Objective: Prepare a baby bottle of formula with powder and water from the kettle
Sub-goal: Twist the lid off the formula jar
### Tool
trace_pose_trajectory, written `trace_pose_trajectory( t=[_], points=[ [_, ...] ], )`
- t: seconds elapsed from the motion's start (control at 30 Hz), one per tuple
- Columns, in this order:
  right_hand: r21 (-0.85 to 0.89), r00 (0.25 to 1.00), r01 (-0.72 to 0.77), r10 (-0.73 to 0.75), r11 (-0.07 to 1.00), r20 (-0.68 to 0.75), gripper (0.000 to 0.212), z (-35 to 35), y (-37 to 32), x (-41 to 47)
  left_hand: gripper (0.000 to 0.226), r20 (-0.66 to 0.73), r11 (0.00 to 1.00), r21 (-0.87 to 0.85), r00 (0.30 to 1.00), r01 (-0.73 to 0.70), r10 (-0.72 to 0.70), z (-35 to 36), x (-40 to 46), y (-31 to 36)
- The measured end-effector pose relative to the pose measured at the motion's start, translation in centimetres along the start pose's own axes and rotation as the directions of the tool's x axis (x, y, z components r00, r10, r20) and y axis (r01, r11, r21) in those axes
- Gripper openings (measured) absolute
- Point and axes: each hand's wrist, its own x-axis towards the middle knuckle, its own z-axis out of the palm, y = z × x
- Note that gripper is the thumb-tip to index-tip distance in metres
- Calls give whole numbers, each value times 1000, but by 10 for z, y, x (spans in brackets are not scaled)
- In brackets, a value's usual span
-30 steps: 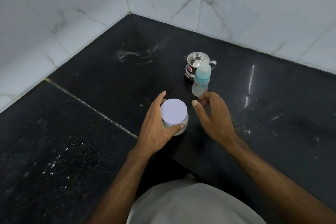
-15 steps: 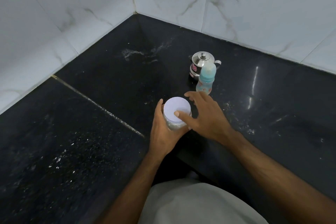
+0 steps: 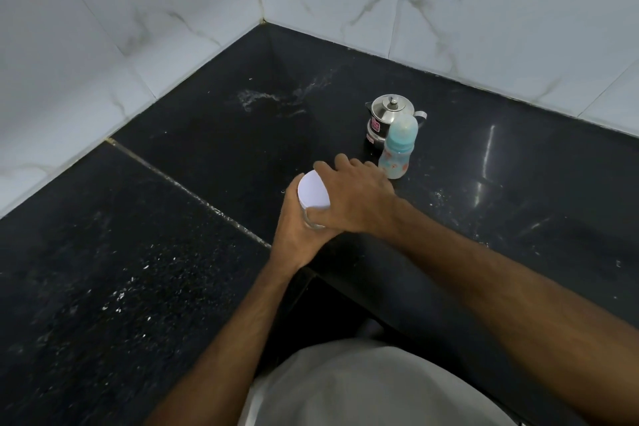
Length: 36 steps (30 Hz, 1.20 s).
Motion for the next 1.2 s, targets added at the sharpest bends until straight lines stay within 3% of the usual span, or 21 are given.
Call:
trace_pose_trajectory(
  t=[0.17,0.33,0.57,0.8,1.0,1.07,1.2],
  points=[
    [-53,1000,-14,14,998,-3,85,3,-3,8,100,-167,996,-66,984,53,-63,21,-8,-5],
    [52,997,61,-64,997,51,79,5,-1,17,95,-57,998,51,997,47,-44,3,0,-4],
    [16,984,175,-175,985,27,76,5,6,22,106,3,988,131,996,87,-89,-9,10,-6],
    [30,938,334,-335,942,91,73,-5,22,18,97,112,972,201,984,117,-142,-12,14,-4],
    [-128,988,143,-134,981,75,76,-6,2,13,101,106,983,161,988,90,-108,-16,10,-7],
    [-97,988,134,-126,986,87,73,-5,-2,13,98,112,979,182,987,94,-115,-14,12,-4],
    [106,938,278,-294,955,183,71,-14,3,10,87,107,980,189,990,68,-89,-10,15,-8]
  ],
)
